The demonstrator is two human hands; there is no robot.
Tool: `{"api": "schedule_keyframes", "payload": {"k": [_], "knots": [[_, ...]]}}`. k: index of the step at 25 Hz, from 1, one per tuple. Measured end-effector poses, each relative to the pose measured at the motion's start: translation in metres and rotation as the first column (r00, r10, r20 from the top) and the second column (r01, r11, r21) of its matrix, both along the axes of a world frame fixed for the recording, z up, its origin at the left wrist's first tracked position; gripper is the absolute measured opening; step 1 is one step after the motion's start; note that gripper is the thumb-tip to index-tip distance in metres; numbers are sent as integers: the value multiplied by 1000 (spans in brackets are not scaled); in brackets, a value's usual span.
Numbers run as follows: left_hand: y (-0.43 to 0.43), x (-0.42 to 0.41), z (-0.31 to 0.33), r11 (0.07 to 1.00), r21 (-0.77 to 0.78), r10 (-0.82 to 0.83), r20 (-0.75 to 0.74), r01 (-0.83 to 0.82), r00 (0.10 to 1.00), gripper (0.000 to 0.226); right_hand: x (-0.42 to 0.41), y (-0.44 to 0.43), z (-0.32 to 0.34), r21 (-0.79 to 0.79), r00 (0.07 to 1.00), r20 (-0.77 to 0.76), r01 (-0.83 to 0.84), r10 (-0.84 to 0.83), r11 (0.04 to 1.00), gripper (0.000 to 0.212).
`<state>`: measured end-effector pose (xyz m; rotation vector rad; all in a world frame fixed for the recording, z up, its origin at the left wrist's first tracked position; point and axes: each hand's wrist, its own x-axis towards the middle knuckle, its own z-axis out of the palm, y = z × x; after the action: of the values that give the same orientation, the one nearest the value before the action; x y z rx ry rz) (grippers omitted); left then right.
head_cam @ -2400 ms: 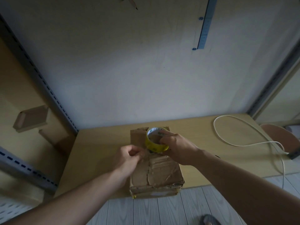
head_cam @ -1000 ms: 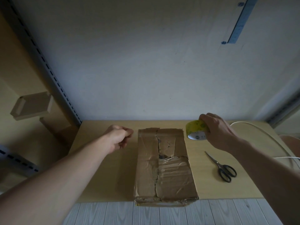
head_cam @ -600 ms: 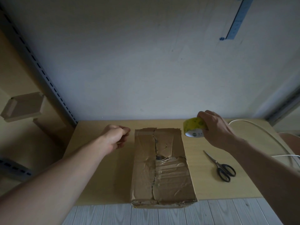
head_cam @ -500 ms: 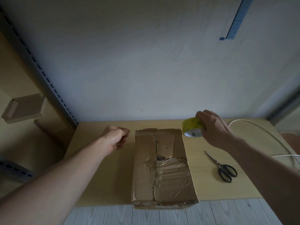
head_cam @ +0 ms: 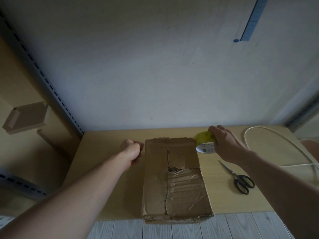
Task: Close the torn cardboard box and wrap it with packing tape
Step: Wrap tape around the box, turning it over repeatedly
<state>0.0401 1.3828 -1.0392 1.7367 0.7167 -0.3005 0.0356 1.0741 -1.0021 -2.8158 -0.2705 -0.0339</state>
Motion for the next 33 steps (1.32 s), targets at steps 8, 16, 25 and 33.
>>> {"api": "schedule_keyframes", "payload": {"k": [8, 16, 25, 33], "knots": [[-15, -3, -8, 937, 334, -127, 69, 98, 989, 26, 2, 7, -13, 20, 994, -65, 89, -88, 996, 34], [-3, -18, -10, 976, 25, -212, -122, 217, 970, 22, -1, 8, -13, -38, 995, -34, 90, -91, 995, 32], [-45, -27, 9, 843, 361, -459, 98, 398, 883, 86, -4, 9, -7, -36, 995, -30, 98, -99, 995, 27], [-99, -39, 24, 444, 758, -684, -59, 478, 727, 129, -4, 3, -15, 8, 997, -46, 67, -67, 998, 26]]}}
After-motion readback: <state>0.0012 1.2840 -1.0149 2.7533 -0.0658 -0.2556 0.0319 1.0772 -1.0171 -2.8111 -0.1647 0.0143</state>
